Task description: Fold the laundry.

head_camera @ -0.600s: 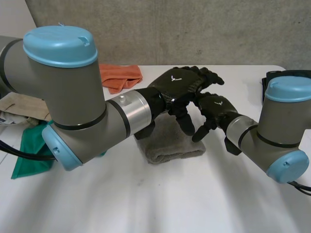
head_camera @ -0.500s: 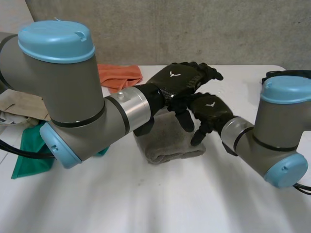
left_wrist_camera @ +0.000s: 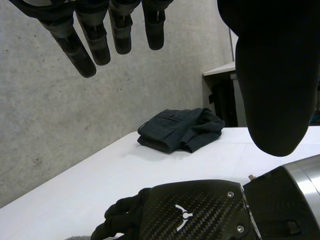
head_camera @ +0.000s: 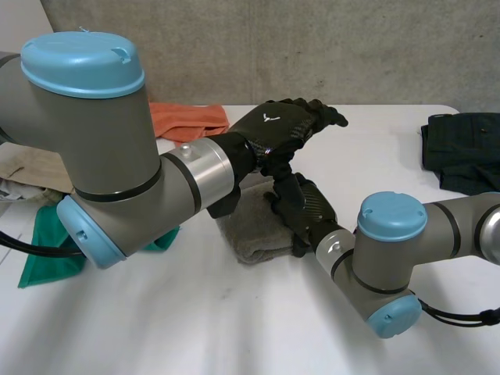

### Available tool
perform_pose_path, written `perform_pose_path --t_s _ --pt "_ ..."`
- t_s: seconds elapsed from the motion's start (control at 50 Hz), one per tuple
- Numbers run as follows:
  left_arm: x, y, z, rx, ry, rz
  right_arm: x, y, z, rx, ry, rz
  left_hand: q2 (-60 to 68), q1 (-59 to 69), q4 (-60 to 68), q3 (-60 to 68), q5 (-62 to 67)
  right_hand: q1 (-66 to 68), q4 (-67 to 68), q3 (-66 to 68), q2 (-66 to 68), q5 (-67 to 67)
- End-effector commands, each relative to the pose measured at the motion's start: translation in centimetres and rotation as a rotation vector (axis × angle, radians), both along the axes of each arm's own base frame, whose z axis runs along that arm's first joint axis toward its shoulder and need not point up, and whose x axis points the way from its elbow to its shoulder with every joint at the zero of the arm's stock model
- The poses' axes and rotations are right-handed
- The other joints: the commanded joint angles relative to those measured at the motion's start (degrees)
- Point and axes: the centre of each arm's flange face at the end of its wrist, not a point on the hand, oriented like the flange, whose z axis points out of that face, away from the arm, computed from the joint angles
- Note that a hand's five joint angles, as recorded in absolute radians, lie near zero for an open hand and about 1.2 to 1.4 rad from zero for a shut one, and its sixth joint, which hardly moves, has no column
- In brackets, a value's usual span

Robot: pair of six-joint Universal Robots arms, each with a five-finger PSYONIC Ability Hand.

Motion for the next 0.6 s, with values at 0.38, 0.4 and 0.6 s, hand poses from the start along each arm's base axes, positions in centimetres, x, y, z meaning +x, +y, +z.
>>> perform_pose_path --t_s 0.38,0.4,0.6 --pt "0.8 -0.3 0.3 0.030 0.017 0.017 2.3 -2.3 0.3 -0.087 -0.094 0.002 -2.0 -2.2 -1.9 -2.2 -2.7 50.5 51.5 51.6 51.5 51.0" --pt "0.9 -0.3 0.4 0.028 0.019 0.017 2.3 -2.4 0.3 -0.089 -0.097 0.000 -2.0 -2.2 -1.9 -2.2 -2.7 60.3 61.3 61.4 61.3 60.8" --pt "1.4 -0.9 2.0 -0.008 0.046 0.039 2.0 -7.0 5.4 -0.243 -0.299 -0.078 -2.0 -2.2 -1.9 -2.2 -2.7 66.9 67.9 68.0 68.0 67.5"
